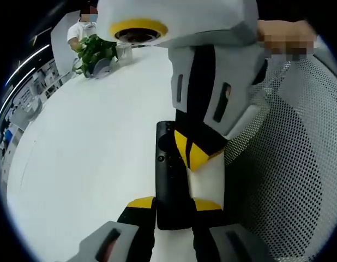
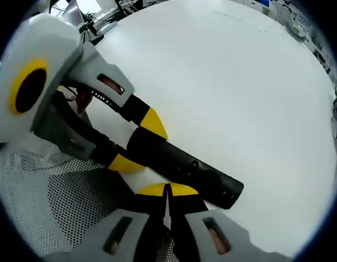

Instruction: Press the specified remote control buttons in sequence, fully releasing each button before pressing the next.

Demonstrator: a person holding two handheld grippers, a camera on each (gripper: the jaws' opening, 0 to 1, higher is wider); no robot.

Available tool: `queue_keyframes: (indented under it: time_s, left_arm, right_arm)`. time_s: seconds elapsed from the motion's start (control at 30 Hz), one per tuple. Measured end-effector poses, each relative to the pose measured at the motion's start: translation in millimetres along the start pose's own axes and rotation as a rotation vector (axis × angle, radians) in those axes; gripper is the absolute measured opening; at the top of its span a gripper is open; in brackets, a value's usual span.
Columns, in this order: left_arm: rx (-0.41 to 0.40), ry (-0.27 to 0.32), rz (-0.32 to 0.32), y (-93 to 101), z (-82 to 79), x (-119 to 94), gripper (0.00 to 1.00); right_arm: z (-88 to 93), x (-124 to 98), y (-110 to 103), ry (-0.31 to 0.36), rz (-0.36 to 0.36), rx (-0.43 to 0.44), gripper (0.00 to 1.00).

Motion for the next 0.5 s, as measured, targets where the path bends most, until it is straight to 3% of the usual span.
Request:
queue_keyframes:
  time_s: [0.13,0.5]
  left_arm:
    - [-0.001,0.0,0.0,0.5,-0.1,-0.8,0.25]
    - [0.0,0.0,0.001,0.3,0.4,-1.6,0.25]
  right_arm:
    - [-9.6,-3.0,9.2,0.039,0.03,0.004,0.0]
    - [-7.8,0.2,10.2,0.027,0.014,0.013,0.0]
Point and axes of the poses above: the point that each gripper's makers call its tool centre point, and the gripper's own axes: x roughly forward along the fingers, y roughly to its right, z roughly out of its underside, the point moved 2 cm from there along -x, roughly backward along the fingers, and after that the axes turned 6 degrees about -y, right-handed, at the moved point
